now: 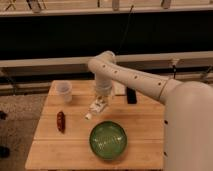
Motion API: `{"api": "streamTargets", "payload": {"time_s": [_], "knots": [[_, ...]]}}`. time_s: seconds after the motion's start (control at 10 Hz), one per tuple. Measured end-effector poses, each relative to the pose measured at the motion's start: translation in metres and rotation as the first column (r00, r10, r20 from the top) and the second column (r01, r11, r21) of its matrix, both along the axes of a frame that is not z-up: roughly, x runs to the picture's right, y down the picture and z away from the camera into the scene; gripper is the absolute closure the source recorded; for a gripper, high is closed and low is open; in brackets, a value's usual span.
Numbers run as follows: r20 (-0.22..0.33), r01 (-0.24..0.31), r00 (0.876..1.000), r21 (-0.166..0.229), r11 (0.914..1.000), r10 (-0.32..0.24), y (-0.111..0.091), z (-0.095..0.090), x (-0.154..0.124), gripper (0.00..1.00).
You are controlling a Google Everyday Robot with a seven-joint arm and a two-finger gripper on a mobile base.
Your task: Place the bottle in the ceramic bowl
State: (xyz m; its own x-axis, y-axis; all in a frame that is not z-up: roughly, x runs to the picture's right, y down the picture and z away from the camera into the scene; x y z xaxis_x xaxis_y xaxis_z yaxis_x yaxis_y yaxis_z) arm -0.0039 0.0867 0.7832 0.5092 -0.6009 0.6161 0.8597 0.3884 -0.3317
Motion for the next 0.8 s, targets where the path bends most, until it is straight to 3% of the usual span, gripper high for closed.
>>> {"api": "streamTargets", "payload": {"time_s": [0.2,0.3,0.8], "knots": [[-0.013,-0.026,1.000,0.001,0.9997,0.026,0.022,-0.028,0.009,0.99],[-0.022,-0.041,0.999,0.003,0.9992,0.041,0.030,-0.038,0.015,0.93],[-0.051,-0.130,0.990,-0.024,0.9912,0.129,0.058,-0.061,0.044,0.40]]}}
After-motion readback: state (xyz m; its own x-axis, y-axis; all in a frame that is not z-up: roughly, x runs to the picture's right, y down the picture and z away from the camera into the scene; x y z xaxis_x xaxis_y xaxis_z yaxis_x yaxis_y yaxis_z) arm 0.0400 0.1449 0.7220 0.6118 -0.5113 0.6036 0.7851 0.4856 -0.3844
